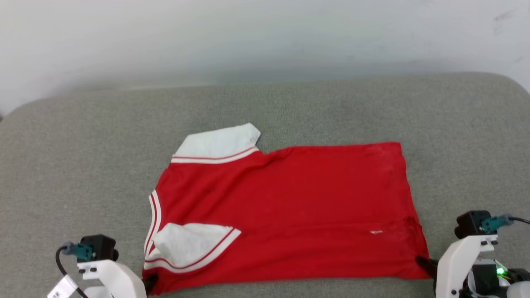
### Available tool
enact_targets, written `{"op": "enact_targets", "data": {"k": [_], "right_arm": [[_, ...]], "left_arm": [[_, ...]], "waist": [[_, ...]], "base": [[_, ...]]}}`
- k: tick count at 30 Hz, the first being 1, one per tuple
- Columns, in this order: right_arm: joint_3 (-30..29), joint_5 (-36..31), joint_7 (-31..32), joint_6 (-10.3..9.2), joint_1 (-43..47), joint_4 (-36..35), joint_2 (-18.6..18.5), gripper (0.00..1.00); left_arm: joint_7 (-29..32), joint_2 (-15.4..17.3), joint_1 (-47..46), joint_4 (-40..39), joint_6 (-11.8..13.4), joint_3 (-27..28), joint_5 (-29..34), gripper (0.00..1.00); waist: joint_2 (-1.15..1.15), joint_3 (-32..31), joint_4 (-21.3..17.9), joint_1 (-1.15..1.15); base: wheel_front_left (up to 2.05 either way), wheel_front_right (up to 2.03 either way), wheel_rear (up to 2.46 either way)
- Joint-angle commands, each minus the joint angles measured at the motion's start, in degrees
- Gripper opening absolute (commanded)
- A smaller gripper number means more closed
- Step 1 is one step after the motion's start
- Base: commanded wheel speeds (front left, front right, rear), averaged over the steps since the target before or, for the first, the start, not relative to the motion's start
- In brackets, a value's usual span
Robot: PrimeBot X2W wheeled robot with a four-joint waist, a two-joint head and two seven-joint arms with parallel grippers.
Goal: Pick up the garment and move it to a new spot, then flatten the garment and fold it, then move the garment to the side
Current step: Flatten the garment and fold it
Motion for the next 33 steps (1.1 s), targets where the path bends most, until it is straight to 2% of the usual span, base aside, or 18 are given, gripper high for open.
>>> {"op": "enact_targets", "data": {"k": [1,7,10,11,12,13,14,15,19,21,26,33], "right_arm": [[-0.73,-0.06,0.33,-0.03,1.74,-0.51,-0.44,0.0],[-2.8,-0.49,1.84,-0.03,5.47,-2.01,0.17,0.0],[-3.91,-1.12,2.39,-0.03,7.52,-2.93,1.05,0.0],[-4.21,-1.17,2.2,-0.03,8.02,-3.03,1.52,0.08],[-4.57,-1.58,1.7,-0.02,8.41,-3.21,2.0,0.49],[-5.05,-1.73,1.08,-0.02,8.77,-3.23,2.65,1.0],[-5.17,-2.06,0.04,-0.02,9.1,-3.31,3.13,1.0],[-5.32,-2.61,-1.5,-0.02,9.16,-3.61,3.32,1.0],[-4.68,-3.89,-9.82,-0.02,9.08,-5.47,4.26,1.0],[-4.67,-7.07,-15.6,-0.02,8.78,-6.71,3.46,1.0],[-5.05,-11.68,-27.21,-0.02,7.69,-8.74,5.46,1.0],[-4.62,-13.89,-32.88,-0.02,6.28,-12.42,7.84,1.0]], "left_arm": [[-0.36,0.1,1.57,-0.3,0.51,0.23,-0.29,0.0],[0.03,0.56,5.38,-0.84,1.47,0.44,-1.13,0.0],[0.17,0.01,6.47,-0.51,1.12,-0.25,-1.49,0.0],[0.01,-0.37,6.47,-0.22,0.88,-0.66,-1.45,0.0],[-0.71,-0.85,6.22,0.04,0.66,-0.78,-1.22,0.0],[-1.88,-1.54,5.58,0.44,0.74,-0.64,-0.8,0.2],[-2.63,-2.3,5.11,0.74,0.87,-0.85,-0.62,0.76],[-3.14,-2.78,4.88,1.07,0.78,-1.27,-0.22,1.0],[-5.96,-3.95,3.66,1.96,1.07,-1.28,1.19,1.0],[-7.44,-3.82,2.74,1.51,1.28,-0.86,2.19,1.0],[-12.17,-4.1,0.49,0.04,1.54,0.49,4.54,1.0],[-21.1,-5.36,-5.68,-0.98,3.05,1.06,11.19,1.0]], "waist": [[0.0,-2.3,0.45,0.0],[0.0,-4.75,0.93,0.0],[0.0,-5.1,1.09,0.0],[0.0,-5.13,1.08,0.0],[0.0,-5.12,1.03,0.0],[0.0,-5.08,1.0,0.0],[0.0,-5.05,0.94,0.0],[0.0,-5.0,0.87,0.0],[0.0,-5.23,0.23,0.0],[0.0,-5.43,-0.21,0.0],[0.0,-6.16,-1.36,0.0],[0.0,-6.11,-2.86,0.0]], "base": [[0.0,0.0,0.0],[0.0,0.0,0.0],[0.0,0.0,0.0],[0.0,0.0,0.0],[0.0,0.0,0.0],[0.0,0.0,0.0],[0.0,0.0,0.0],[0.0,0.0,0.0],[0.0,0.0,0.0],[0.0,0.0,0.0],[0.0,0.0,0.0],[0.0,0.0,0.0]]}}
